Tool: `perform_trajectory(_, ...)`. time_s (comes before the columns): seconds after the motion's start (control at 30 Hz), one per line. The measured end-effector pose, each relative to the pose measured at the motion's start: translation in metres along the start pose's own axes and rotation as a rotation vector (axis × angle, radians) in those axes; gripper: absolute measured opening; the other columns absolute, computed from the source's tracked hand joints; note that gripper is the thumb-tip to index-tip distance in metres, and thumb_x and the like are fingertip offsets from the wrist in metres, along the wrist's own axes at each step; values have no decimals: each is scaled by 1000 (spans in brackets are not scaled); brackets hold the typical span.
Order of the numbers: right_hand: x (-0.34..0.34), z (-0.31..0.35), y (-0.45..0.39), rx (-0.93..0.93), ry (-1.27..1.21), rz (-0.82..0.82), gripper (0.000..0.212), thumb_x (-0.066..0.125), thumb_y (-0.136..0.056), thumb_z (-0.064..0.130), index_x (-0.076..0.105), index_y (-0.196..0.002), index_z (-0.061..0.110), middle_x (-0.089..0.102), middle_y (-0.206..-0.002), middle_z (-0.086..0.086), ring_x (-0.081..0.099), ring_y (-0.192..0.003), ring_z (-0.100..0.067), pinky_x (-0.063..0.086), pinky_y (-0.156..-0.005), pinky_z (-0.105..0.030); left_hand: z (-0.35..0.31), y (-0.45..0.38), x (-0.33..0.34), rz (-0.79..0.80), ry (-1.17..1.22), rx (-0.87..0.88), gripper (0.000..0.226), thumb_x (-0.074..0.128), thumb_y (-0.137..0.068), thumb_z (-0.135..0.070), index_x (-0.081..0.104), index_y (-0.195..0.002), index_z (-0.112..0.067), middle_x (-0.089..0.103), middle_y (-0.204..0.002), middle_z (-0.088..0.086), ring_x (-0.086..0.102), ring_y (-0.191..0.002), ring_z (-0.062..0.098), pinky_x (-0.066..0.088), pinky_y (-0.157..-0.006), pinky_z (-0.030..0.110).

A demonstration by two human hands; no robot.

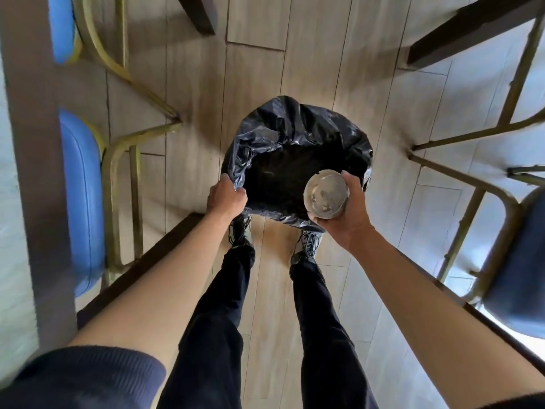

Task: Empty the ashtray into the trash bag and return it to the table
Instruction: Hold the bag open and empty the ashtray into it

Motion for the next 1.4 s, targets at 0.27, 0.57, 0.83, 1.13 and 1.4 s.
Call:
perform_trajectory(0.27, -1, -1, -21, -61, 306, -159, 60, 59, -82, 74, 68, -110, 22, 66, -93, -7, 63, -80, -22, 54, -69, -33, 8, 4, 3, -172, -103, 97, 16, 45, -99, -7, 56, -104, 3, 66, -104, 22, 63, -99, 39, 35, -70, 35)
perform_trajectory(0.57, 3, 0, -21, -136, 490, -287, 74, 45, -86, 80, 62, -120, 17, 66, -125, -6, 63, -112, -23, 47, -91, -38, 10, 2, 6, -145, -74, 86, 17, 43, -98, -8, 56, -104, 2, 66, -102, 21, 62, -96, 38, 36, -70, 36)
perform_trajectory(0.83, 8, 16, -19, -283, 534, -386, 91, 43, -82, 83, 59, -135, 12, 64, -135, -15, 61, -124, -29, 46, -92, -34, 8, 3, 6, -129, -85, 95, 18, 42, -98, -9, 54, -106, 1, 66, -104, 22, 61, -94, 39, 37, -70, 37)
perform_trajectory(1.13, 14, 3, -6, -339, 614, -394, 82, 42, -86, 75, 50, -142, 17, 61, -124, -4, 60, -115, -22, 52, -104, -50, 9, 3, 8, -93, -58, 53, 20, 41, -97, -8, 54, -110, 2, 65, -109, 24, 61, -100, 41, 35, -71, 36)
perform_trajectory(1.4, 11, 3, -5, -398, 639, -464, 102, 38, -75, 84, 35, -154, 19, 54, -134, -6, 52, -125, -27, 46, -109, -55, 9, 4, 9, -96, -37, 36, 19, 43, -97, -11, 53, -108, 2, 65, -103, 22, 50, -78, 29, 35, -68, 37)
Point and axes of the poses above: each hand's wrist, its own y-axis away from the middle knuckle, its own x-axis out of the palm, z = x × y, the point moved 7 cm from there along -y, towards the middle knuckle
